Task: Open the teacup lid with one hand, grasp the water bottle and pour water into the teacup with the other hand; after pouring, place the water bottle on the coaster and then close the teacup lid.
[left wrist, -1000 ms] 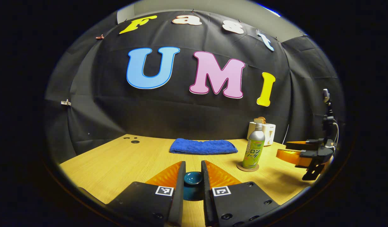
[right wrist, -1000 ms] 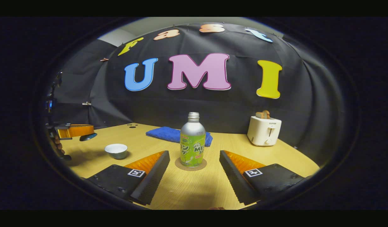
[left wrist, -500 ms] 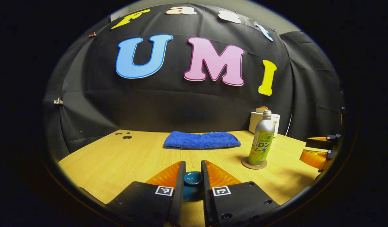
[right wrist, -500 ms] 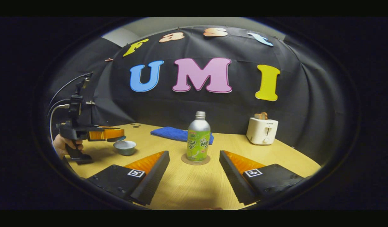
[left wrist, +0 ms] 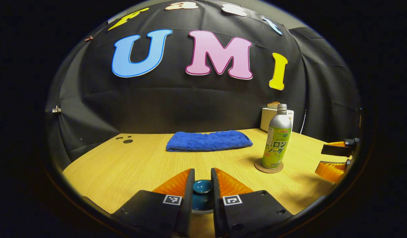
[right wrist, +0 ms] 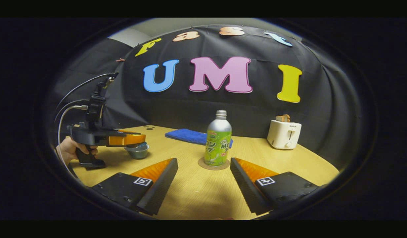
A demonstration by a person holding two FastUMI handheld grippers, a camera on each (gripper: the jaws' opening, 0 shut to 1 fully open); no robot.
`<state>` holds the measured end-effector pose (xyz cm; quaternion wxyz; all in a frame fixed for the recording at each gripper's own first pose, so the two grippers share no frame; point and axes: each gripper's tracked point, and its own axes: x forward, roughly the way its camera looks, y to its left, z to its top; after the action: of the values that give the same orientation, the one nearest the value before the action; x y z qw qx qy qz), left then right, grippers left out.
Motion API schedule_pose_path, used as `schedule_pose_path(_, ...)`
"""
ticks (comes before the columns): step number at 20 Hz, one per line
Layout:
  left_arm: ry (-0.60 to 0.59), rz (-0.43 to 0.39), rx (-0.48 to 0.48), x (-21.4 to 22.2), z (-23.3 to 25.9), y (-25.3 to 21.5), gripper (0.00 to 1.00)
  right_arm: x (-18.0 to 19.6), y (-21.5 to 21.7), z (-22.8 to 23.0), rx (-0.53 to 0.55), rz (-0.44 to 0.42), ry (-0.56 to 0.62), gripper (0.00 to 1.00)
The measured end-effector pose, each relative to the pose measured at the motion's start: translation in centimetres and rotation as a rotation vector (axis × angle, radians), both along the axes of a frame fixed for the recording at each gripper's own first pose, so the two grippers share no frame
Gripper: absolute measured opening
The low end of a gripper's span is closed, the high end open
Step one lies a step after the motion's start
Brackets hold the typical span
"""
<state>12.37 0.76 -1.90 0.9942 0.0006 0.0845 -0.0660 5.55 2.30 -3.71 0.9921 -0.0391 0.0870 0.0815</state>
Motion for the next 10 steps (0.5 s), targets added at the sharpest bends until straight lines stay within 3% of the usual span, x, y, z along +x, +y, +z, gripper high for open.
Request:
schedule_pose_path(8, 0.034, 0.013, 0.008, 0.3, -1.3, 0.0, 0.29, -0.1, 0.2, -0.5, 0.024, 0.024, 0.013, 0.98)
schedule_pose_path(10, 0.033, 0.017, 0.014, 0.3, -1.4, 0.0, 0.35, -0.1, 0.0, -0.5, 0.024, 0.018, 0.011, 0.98)
